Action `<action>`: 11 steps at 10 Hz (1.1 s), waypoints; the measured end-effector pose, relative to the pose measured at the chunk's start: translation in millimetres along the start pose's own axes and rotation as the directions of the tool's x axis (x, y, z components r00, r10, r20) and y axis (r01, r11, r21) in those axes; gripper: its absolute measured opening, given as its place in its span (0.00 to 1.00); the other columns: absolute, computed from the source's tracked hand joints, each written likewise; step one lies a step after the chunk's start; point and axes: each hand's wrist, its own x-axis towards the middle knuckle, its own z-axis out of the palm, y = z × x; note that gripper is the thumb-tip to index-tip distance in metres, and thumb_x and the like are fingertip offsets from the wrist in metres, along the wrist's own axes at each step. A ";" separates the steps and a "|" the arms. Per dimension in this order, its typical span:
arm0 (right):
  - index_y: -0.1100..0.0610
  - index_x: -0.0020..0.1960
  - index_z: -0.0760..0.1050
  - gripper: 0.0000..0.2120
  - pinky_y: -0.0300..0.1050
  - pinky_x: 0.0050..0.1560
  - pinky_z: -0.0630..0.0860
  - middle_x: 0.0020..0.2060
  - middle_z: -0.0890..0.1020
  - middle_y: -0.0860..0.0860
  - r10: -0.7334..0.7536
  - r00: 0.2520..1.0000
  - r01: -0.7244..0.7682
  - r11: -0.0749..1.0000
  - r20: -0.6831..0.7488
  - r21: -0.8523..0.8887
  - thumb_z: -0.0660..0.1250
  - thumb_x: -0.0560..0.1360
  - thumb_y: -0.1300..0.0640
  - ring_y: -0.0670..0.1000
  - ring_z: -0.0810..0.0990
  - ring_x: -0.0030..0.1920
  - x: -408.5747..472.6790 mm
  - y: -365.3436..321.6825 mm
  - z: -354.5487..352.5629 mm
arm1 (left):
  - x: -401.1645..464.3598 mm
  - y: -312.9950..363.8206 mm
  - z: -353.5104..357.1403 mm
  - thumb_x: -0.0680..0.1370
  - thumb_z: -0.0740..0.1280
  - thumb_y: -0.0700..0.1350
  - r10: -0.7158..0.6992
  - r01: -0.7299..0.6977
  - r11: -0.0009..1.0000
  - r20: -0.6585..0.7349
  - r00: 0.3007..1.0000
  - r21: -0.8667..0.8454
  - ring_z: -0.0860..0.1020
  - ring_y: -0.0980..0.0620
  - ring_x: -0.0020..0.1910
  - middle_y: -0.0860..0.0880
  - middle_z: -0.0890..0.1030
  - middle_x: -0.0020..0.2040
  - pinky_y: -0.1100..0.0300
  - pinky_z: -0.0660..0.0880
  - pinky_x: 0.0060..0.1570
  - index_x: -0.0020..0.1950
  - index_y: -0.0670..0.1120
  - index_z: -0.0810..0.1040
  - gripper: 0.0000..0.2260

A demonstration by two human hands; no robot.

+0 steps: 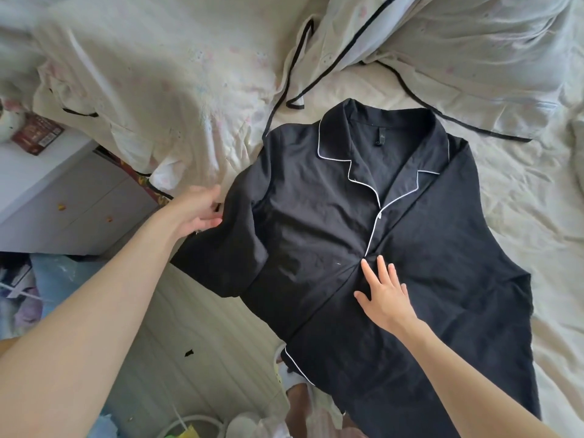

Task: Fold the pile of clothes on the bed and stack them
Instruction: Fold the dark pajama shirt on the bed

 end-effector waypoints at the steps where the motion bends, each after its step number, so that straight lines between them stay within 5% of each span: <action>1: 0.47 0.78 0.41 0.32 0.57 0.74 0.50 0.77 0.39 0.50 -0.002 1.000 0.002 1.000 -0.001 -0.007 0.55 0.81 0.47 0.55 0.39 0.77 2.0 0.8 0.3 | 3.2 -8.2 -2.4 0.82 0.58 0.51 -0.023 0.011 0.970 0.048 0.999 0.243 0.73 0.50 0.52 0.49 0.77 0.52 0.59 0.70 0.47 0.67 0.43 0.70 0.18; 2: 0.47 0.78 0.40 0.32 0.57 0.74 0.49 0.77 0.39 0.51 0.000 1.000 0.000 1.000 -0.005 -0.009 0.55 0.81 0.47 0.55 0.39 0.77 2.0 1.6 2.2 | 6.6 -14.3 -5.7 0.82 0.58 0.52 0.038 -0.074 0.904 0.092 0.995 0.422 0.71 0.52 0.52 0.49 0.75 0.55 0.58 0.66 0.51 0.69 0.43 0.70 0.19; 3: 0.47 0.77 0.40 0.32 0.57 0.74 0.49 0.77 0.39 0.51 0.007 1.000 -0.007 1.000 -0.006 -0.008 0.55 0.81 0.47 0.55 0.38 0.76 2.0 0.9 3.2 | 9.5 -22.3 -5.5 0.81 0.61 0.49 0.087 -0.137 0.873 0.127 0.988 0.468 0.71 0.49 0.62 0.47 0.74 0.63 0.58 0.66 0.56 0.69 0.44 0.71 0.19; 5: 0.48 0.77 0.40 0.32 0.57 0.74 0.49 0.77 0.39 0.51 0.004 1.000 -0.004 1.000 -0.014 -0.012 0.55 0.81 0.47 0.55 0.38 0.76 2.9 0.4 4.2 | 22.0 -31.4 -3.8 0.79 0.66 0.46 0.261 -0.266 0.835 0.078 0.962 0.482 0.70 0.54 0.59 0.51 0.72 0.59 0.59 0.66 0.56 0.64 0.44 0.72 0.15; 7: 0.48 0.77 0.40 0.32 0.58 0.74 0.49 0.77 0.39 0.52 0.004 1.000 -0.005 1.000 -0.025 -0.022 0.55 0.81 0.47 0.56 0.38 0.76 3.2 0.9 7.1 | 25.3 -29.9 -18.7 0.77 0.67 0.45 0.164 -0.230 0.872 0.184 0.969 0.433 0.75 0.54 0.57 0.54 0.76 0.59 0.61 0.71 0.55 0.67 0.45 0.72 0.19; 8: 0.48 0.77 0.39 0.32 0.58 0.74 0.49 0.77 0.39 0.52 0.003 1.000 -0.003 0.999 -0.018 -0.034 0.54 0.81 0.47 0.56 0.38 0.76 3.7 0.5 6.8 | 22.3 -24.2 -32.7 0.77 0.68 0.49 0.309 -0.304 0.849 0.061 0.949 0.432 0.77 0.59 0.46 0.55 0.80 0.45 0.67 0.69 0.40 0.48 0.50 0.79 0.04; 10: 0.48 0.77 0.38 0.32 0.57 0.74 0.50 0.77 0.39 0.52 0.004 1.000 -0.005 0.998 -0.014 -0.059 0.53 0.81 0.46 0.56 0.39 0.76 1.9 -0.1 4.7 | -2.8 7.3 -43.4 0.78 0.65 0.48 0.683 -0.445 0.657 -0.230 0.693 0.609 0.75 0.50 0.42 0.51 0.77 0.40 0.62 0.69 0.39 0.50 0.46 0.77 0.07; 11: 0.48 0.77 0.39 0.32 0.57 0.74 0.51 0.77 0.40 0.52 -0.001 1.000 0.001 0.999 -0.009 -0.049 0.54 0.81 0.45 0.56 0.39 0.77 -0.2 -1.3 2.3 | -28.4 35.3 -10.3 0.77 0.65 0.48 0.767 -0.492 0.569 -0.210 0.607 0.659 0.76 0.51 0.41 0.52 0.78 0.40 0.59 0.69 0.42 0.50 0.45 0.79 0.08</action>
